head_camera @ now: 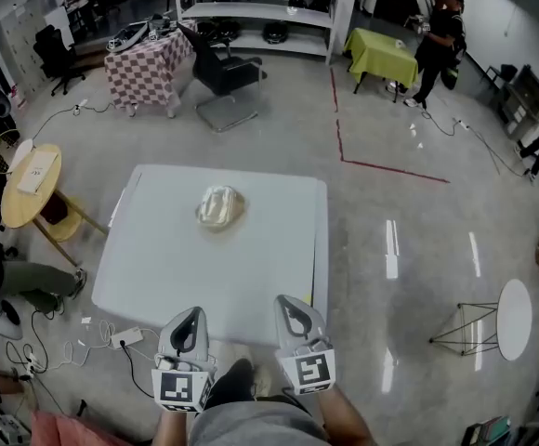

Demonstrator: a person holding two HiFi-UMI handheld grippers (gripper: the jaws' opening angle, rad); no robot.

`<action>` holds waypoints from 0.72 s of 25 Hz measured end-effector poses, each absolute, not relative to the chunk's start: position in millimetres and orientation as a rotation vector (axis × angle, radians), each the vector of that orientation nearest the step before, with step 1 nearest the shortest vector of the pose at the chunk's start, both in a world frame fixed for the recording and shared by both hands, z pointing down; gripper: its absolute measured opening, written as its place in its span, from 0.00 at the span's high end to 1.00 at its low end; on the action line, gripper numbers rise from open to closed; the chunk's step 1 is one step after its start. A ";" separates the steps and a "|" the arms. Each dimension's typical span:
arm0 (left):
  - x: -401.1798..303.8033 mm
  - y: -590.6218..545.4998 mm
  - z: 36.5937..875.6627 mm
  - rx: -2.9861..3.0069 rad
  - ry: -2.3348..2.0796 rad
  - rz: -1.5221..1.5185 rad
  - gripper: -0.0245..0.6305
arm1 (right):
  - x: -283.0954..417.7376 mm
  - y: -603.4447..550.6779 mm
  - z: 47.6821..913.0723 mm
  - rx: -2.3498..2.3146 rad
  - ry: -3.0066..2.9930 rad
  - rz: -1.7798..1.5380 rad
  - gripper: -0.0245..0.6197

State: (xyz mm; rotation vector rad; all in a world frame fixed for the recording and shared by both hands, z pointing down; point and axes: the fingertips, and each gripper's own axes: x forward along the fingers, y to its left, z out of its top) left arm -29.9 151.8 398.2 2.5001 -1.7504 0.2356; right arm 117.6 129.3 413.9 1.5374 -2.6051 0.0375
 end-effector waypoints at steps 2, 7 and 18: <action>-32.1 134.1 399.7 2.502 -1.741 0.239 0.94 | 113.6 112.3 413.7 1.539 -2.605 0.042 0.96; -42.9 91.5 395.8 2.505 -1.730 0.236 0.94 | 100.6 68.8 409.5 1.541 -2.597 0.055 0.96; -78.7 32.1 404.4 2.483 -1.721 0.203 0.94 | 68.5 6.0 411.8 1.526 -2.566 0.048 0.96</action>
